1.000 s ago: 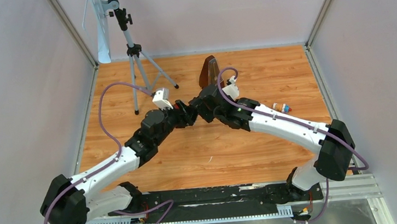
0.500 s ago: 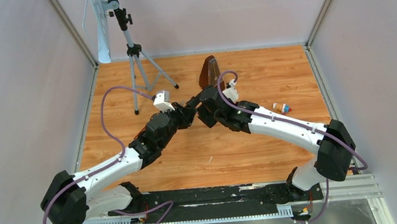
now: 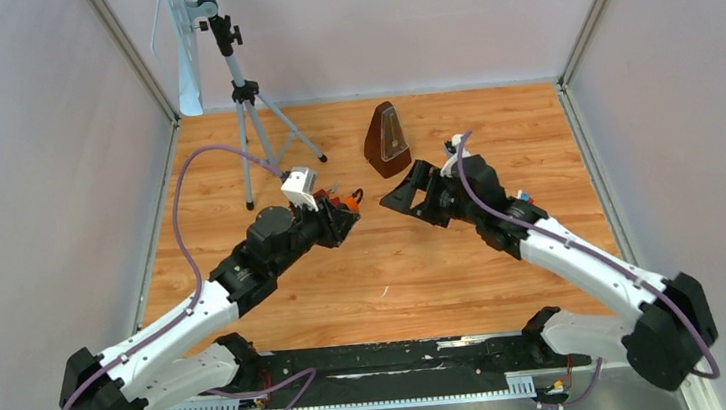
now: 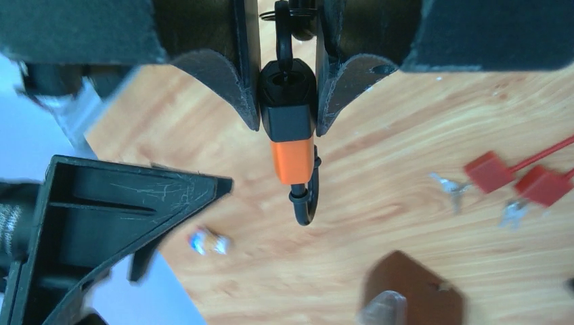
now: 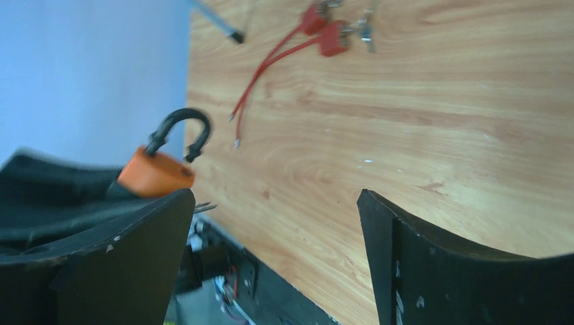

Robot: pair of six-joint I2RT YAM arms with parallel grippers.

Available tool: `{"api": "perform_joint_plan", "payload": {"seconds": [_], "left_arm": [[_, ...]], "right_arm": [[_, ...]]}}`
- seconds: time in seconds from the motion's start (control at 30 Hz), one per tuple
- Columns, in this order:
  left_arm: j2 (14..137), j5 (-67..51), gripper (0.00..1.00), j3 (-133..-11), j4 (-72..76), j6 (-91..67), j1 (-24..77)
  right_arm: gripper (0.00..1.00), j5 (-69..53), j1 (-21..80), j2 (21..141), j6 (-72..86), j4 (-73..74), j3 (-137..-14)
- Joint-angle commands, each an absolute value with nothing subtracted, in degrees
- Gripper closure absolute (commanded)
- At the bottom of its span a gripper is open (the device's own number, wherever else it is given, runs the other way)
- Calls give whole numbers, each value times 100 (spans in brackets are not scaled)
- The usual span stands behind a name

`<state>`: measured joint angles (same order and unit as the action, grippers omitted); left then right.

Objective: Lock with the key
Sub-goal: Lock the lock.

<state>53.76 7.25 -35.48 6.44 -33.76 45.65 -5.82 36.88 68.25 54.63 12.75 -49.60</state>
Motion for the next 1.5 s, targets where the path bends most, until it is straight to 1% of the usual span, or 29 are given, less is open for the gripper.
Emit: {"api": "perform_joint_plan", "payload": {"seconds": [0.0, 0.1, 0.17, 0.33, 0.37, 0.47, 0.53, 0.6, 0.63, 0.67, 0.7, 0.73, 0.77, 0.8, 0.87, 0.9, 0.93, 0.97, 1.0, 1.03, 1.1, 1.17, 1.3, 1.37, 1.47], "left_arm": [[5265, -1374, 100, -4557, 119, -2585, 4533], [5342, -2104, 100, -4931, -495, -2398, 4520], [5352, -2473, 100, -5133, -694, -2293, 4507], [5219, -3543, 100, -5376, -905, -2065, 4391], [5202, -3648, 100, -5373, -907, -2056, 4343], [5196, -4095, 100, -5348, -868, -2059, 4221], [5228, -4305, 100, -5337, -802, -2087, 4185], [5245, -4447, 100, -5329, -708, -2110, 4169], [5242, -4487, 100, -5323, -679, -2118, 4163], [5240, -4532, 100, -5308, -631, -2136, 4159], [5232, -4547, 100, -5304, -614, -2145, 4154], [5231, -4567, 100, -5285, -589, -2149, 4143], [5223, -4568, 100, -5275, -576, -2151, 4141], [5218, -4557, 98, -5245, -550, -2179, 4133], [5208, -4553, 87, -5202, -491, -2240, 4123], [5189, -4511, 69, -5168, -474, -2280, 4123], [5174, -4479, 61, -5150, -417, -2314, 4116], [5126, -4389, 45, -5102, -376, -2389, 4114], [5098, -4339, 39, -5073, -252, -2451, 4114], [5041, -4238, 30, -4986, -157, -2615, 4113], [4975, -4155, 24, -4815, 248, -2925, 4113], [4963, -4114, 24, -4643, 699, -3242, 4113], [5030, -3940, 30, -4454, 1066, -3610, 4113], [5043, -3832, 35, -4337, 1285, -3767, 4113], [5032, -3768, 48, -4222, 1543, -3932, 4109]], "right_arm": [[10, -2369, 3562, 5860, 3560, -377, -4446], [14, -3167, 3554, 5516, 2857, -579, -4386], [19, -3523, 3551, 5374, 2510, -561, -4426], [26, -3838, 3550, 5163, 1928, -407, -4500], [28, -3938, 3550, 5153, 1834, -359, -4534], [39, -4419, 3550, 5163, 1590, -251, -4632], [50, -4730, 3549, 5223, 1517, -217, -4693], [73, -4917, 3548, 5316, 1525, -182, -4733], [79, -4989, 3550, 5374, 1541, -180, -4743], [82, -5025, 3549, 5419, 1576, -176, -4753], [87, -5020, 3551, 5461, 1608, -177, -4762], [95, -5025, 3551, 5498, 1641, -203, -4768], [100, -5004, 3550, 5528, 1674, -221, -4780], [100, -4930, 3551, 5544, 1730, -242, -4801], [100, -4718, 3546, 5547, 1872, -290, -4824], [100, -4631, 3550, 5527, 1914, -335, -4821], [100, -4562, 3551, 5503, 1969, -379, -4806], [100, -4464, 3554, 5471, 2014, -431, -4781], [100, -4353, 3547, 5434, 2047, -479, -4755], [100, -4235, 3548, 5399, 2074, -528, -4722], [100, -4128, 3553, 5338, 2120, -626, -4678], [100, -4036, 3551, 5302, 2178, -694, -4684], [100, -3927, 3549, 5307, 2331, -757, -4734], [100, -3926, 3550, 5328, 2426, -798, -4737], [100, -3890, 3550, 5344, 2558, -800, -4737]]}}
